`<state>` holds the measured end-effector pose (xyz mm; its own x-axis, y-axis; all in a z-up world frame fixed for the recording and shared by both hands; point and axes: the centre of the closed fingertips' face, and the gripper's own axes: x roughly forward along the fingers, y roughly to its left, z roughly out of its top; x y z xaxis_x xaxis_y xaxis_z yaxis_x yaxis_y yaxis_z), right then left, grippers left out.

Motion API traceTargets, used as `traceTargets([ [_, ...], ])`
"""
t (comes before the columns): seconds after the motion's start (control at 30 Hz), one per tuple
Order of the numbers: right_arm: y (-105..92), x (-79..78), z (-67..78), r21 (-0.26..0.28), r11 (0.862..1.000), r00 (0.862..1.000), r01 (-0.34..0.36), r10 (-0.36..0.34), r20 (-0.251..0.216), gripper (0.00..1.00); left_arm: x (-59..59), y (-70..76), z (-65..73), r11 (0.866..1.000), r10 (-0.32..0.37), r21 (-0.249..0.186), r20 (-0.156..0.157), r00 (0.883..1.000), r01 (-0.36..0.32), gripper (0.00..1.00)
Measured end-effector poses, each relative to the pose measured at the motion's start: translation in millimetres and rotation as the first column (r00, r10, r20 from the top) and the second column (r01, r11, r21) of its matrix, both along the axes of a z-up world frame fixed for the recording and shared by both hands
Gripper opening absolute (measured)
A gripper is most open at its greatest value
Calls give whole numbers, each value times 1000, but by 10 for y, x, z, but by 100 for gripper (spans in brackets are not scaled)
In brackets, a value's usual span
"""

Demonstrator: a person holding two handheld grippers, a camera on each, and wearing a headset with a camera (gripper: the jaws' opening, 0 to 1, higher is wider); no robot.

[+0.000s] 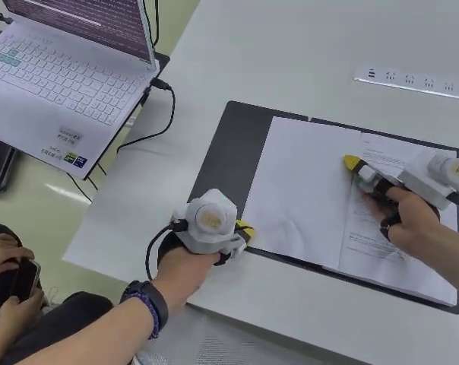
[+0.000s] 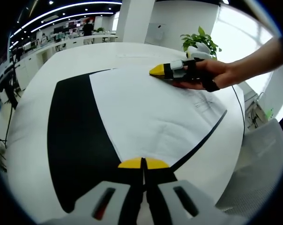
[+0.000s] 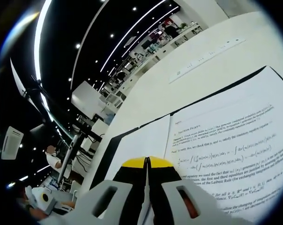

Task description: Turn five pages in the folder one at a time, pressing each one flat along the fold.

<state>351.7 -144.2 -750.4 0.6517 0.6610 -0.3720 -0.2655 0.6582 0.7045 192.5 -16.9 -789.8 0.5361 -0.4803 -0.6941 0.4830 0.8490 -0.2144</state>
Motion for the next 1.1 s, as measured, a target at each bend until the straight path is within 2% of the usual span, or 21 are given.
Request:
traceTargets([
  [0.2, -28, -85, 32, 6, 1000, 1000, 10, -10, 0, 0, -3, 7, -2, 1000, -3, -16, 13, 1000, 3, 0],
  [0.27, -86, -55, -44, 15, 1000, 1000, 8, -8, -8, 0, -2, 2, -2, 1000, -5, -15, 15, 1000, 6, 0],
  [0.43, -103, -127, -92, 4, 1000, 1000, -17, 17, -6, 0, -3, -4, 1, 1000, -1, -22, 17, 1000, 2, 0],
  [0.8, -136, -430, -92, 17, 1000, 1000, 1, 0, -4, 0, -7, -2, -4, 999, -5, -41, 15, 1000, 6, 0],
  [1.1, -102, -696, -115, 14, 1000, 1000, -19, 20, -12, 0, -6, 5, -7, 999, 10, -46, 6, 1000, -9, 0],
])
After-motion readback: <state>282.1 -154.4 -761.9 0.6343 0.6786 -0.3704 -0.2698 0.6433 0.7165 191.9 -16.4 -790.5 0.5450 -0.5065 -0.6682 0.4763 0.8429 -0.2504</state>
